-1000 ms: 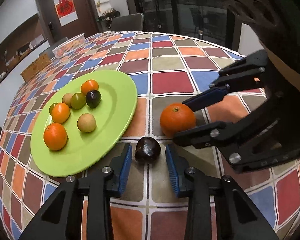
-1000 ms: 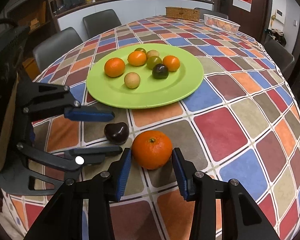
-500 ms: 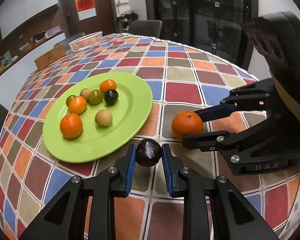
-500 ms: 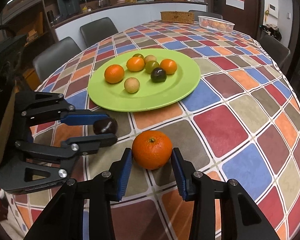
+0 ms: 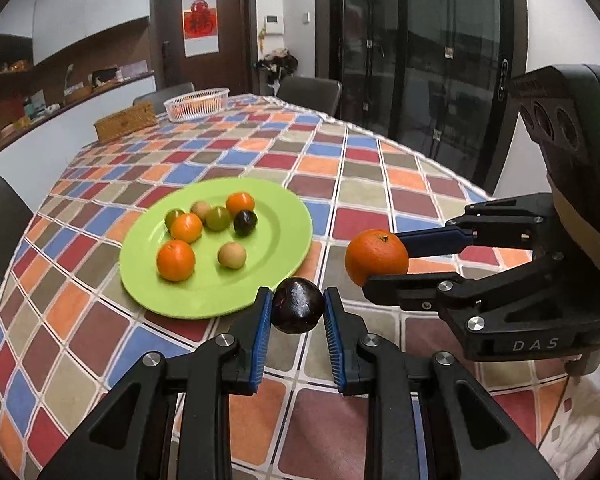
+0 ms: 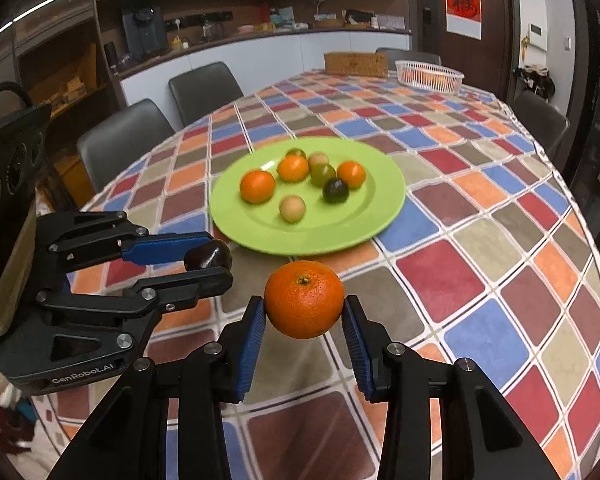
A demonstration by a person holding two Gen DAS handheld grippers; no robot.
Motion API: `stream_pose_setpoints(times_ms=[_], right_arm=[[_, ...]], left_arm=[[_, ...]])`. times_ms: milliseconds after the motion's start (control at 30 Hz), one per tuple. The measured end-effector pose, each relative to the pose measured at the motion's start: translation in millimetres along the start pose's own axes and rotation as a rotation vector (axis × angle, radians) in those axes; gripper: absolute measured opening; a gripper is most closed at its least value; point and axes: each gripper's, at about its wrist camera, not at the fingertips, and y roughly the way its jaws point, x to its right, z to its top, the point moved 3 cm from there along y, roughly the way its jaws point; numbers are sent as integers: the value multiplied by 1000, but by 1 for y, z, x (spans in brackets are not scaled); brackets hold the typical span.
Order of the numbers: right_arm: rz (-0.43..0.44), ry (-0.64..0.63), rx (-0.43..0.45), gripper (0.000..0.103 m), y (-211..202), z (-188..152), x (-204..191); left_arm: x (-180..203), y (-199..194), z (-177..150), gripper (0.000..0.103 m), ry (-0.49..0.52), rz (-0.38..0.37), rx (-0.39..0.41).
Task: Organize fruits
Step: 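Carry the plum onto the green plate and release while the right gripper places the orange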
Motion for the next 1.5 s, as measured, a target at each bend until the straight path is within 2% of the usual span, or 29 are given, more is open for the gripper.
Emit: stream_pose_setpoints(times_ms=[367,667,867,1167,1367,1500], right_arm=[[7,5,95,41,-25,27,-15],[13,7,140,41,-15,61,-27],[9,13,120,41,6,78,-30],[-15,3,51,41,47,99,-26],[-22,34,-2,41,75,102,-15],[-22,55,-38,41,93,102,-10]], left_arm=[[-15,-38,21,26,-14,44,104],[-48,-42,32,26,-25,94,119],[-78,-25,41,26,-57,106,91],[-118,19,49,26,-104,117,28],[-137,50,47,26,-143,118,-26],[-150,72,42,26,-210,93,-74]])
